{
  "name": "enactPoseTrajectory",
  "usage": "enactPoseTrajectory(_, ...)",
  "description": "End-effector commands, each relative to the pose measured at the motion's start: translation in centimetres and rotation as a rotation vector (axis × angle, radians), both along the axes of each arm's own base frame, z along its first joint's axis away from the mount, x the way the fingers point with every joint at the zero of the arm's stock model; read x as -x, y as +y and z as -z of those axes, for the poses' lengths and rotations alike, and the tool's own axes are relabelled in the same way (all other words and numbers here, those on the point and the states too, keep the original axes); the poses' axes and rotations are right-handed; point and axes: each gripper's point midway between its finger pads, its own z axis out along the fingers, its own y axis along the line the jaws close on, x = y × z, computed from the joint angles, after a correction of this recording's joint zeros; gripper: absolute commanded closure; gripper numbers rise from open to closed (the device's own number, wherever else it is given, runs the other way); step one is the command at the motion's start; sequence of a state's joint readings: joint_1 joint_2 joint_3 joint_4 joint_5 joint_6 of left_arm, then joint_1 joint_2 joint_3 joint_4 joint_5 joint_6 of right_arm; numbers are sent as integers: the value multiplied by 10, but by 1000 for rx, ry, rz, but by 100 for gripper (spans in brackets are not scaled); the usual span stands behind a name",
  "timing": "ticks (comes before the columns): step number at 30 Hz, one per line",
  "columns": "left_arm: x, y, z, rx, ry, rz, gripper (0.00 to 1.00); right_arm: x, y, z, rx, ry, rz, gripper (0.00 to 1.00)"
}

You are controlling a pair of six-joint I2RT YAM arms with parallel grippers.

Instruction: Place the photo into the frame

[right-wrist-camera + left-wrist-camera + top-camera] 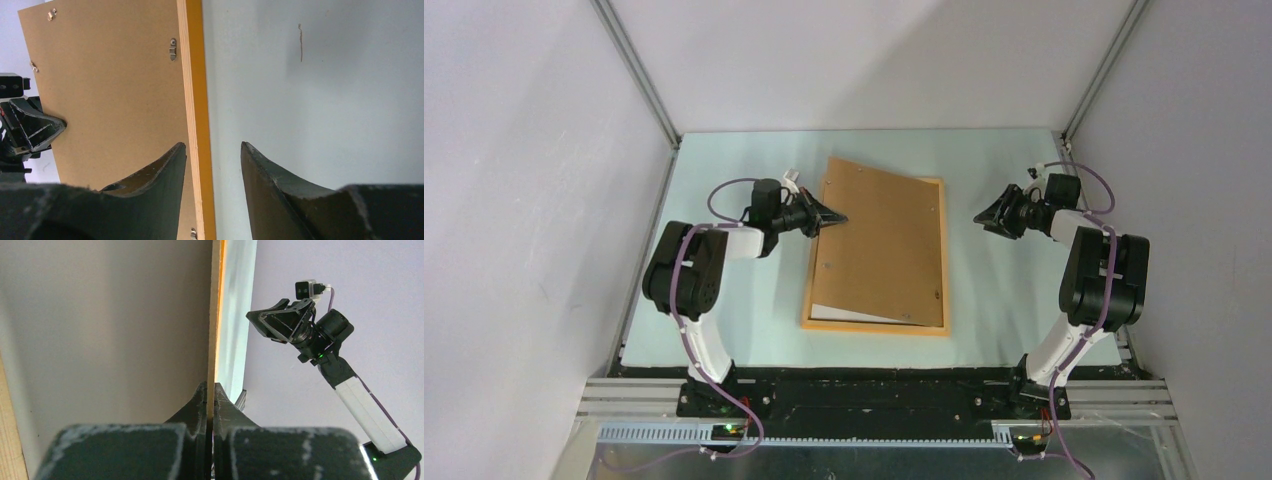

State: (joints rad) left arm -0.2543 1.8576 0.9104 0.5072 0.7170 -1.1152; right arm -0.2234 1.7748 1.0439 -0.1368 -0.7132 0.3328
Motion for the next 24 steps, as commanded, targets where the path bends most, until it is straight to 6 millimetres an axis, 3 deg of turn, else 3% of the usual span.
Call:
enactPoseTrajectory(1, 9, -6, -24, 14, -61, 39, 100, -4, -2, -1, -10, -17, 0, 51)
enactPoseTrajectory(24, -4, -13, -12, -2, -69, 67, 100, -4, -2, 1, -20, -9, 2, 52)
